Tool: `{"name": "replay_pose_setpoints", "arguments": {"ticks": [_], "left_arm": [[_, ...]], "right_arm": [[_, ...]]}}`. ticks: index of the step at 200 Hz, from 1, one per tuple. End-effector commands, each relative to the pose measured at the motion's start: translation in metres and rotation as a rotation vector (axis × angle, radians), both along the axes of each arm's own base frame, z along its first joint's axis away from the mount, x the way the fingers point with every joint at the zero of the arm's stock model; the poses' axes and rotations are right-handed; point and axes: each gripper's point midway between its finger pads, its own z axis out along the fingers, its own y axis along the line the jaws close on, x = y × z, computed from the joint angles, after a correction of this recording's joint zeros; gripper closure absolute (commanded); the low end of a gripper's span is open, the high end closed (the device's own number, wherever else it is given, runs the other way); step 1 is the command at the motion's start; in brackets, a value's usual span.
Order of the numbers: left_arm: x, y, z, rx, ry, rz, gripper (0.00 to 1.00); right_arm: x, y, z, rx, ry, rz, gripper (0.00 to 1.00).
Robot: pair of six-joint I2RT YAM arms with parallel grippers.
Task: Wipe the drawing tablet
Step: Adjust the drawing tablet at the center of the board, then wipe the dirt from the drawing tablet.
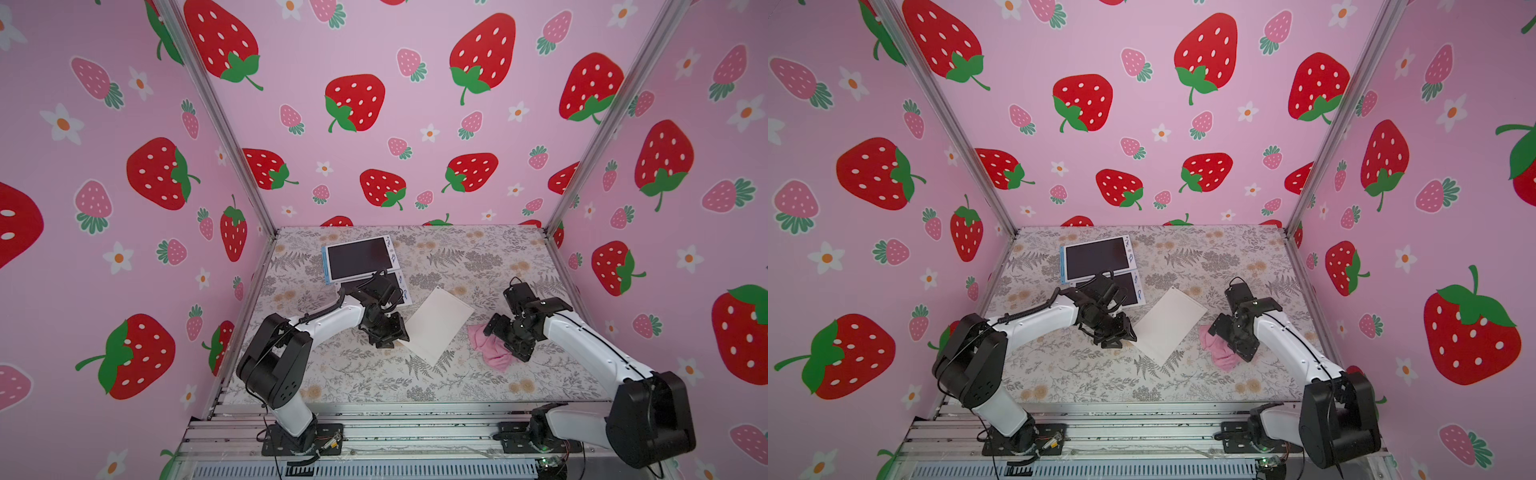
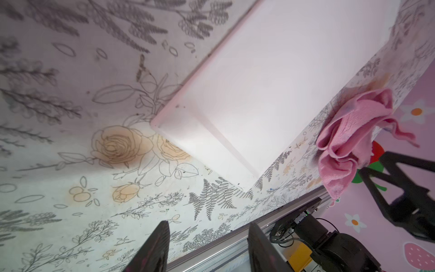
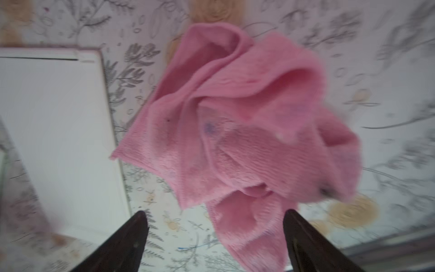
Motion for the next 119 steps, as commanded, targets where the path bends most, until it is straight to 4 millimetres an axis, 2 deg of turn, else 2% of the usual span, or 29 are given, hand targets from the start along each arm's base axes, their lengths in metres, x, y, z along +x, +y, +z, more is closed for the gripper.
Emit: {"name": "replay_pose_setpoints", "arguments": {"ticks": [1, 22, 47, 71, 78, 86, 93, 107, 119], "left_arm": [[-0.006, 0.0, -0.007, 0.032, 0.013, -0.02, 0.47], [-0.006, 0.0, -0.009, 0.044, 0.015, -0.027, 0.47], [-0.006, 0.005, -0.011, 0.083, 0.012, -0.03, 0.48], [-0.003, 0.008, -0.011, 0.11, 0.006, -0.023, 0.51], [-0.001, 0.007, -0.013, 0.113, 0.007, -0.02, 0.52], [0.001, 0.006, -0.014, 0.114, 0.005, -0.016, 0.54], [0.003, 0.005, -0.015, 0.119, 0.005, -0.015, 0.56], [0.009, 0.003, -0.017, 0.127, 0.0, -0.01, 0.57], [0.013, 0.001, -0.019, 0.134, 0.001, -0.003, 0.57]], "right_arm": [[0.016, 0.005, -0.021, 0.106, -0.026, -0.062, 0.1], [0.028, 0.006, -0.035, 0.094, -0.013, -0.032, 0.13], [0.017, 0.004, -0.053, 0.06, 0.096, -0.033, 0.26], [0.011, 0.004, -0.065, 0.048, 0.122, -0.034, 0.47], [0.013, 0.007, -0.065, 0.058, 0.106, -0.031, 0.62], [0.02, 0.008, -0.059, 0.06, 0.067, -0.024, 0.86], [0.03, 0.01, -0.046, 0.046, 0.005, -0.003, 1.0], [0.055, 0.016, -0.01, -0.009, -0.159, 0.077, 1.0], [0.077, 0.032, 0.02, -0.017, -0.289, 0.167, 1.0]]}}
